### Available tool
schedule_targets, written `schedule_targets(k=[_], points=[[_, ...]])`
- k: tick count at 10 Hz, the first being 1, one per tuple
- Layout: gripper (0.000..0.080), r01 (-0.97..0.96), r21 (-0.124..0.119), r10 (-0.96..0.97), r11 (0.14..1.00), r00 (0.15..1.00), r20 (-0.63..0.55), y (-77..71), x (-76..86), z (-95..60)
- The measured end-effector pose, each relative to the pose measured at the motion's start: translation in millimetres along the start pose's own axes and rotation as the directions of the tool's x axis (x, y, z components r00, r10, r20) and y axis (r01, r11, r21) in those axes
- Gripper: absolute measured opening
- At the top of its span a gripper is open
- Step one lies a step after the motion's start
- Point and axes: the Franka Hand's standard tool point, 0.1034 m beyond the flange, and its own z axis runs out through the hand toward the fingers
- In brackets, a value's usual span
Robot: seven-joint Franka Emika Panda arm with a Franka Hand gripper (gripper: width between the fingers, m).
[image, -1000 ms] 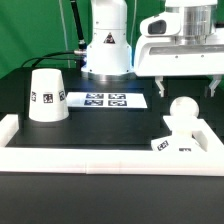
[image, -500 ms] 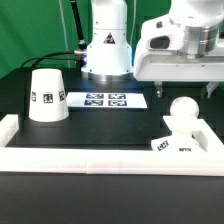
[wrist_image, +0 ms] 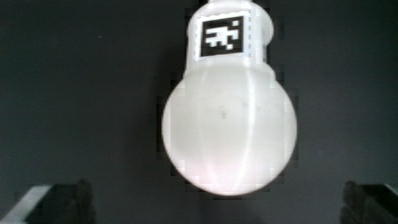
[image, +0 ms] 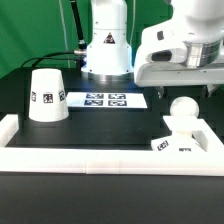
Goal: Assemble lamp
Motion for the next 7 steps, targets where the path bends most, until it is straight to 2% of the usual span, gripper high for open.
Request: schedule_targets(k=[3,6,7], points=[[0.0699,-0.018,-0.016,0.019,1.0,1.0,0.015,-7.7,-7.4,13.2],[0.0699,-0.036,-0.02,0.037,0.999,0.998,0.048,-5.0,-10.6,20.9],[0.0699,-0.03,-0.023,0.032,0.999,0.994,0.105,-0.8,-13.0,22.9]])
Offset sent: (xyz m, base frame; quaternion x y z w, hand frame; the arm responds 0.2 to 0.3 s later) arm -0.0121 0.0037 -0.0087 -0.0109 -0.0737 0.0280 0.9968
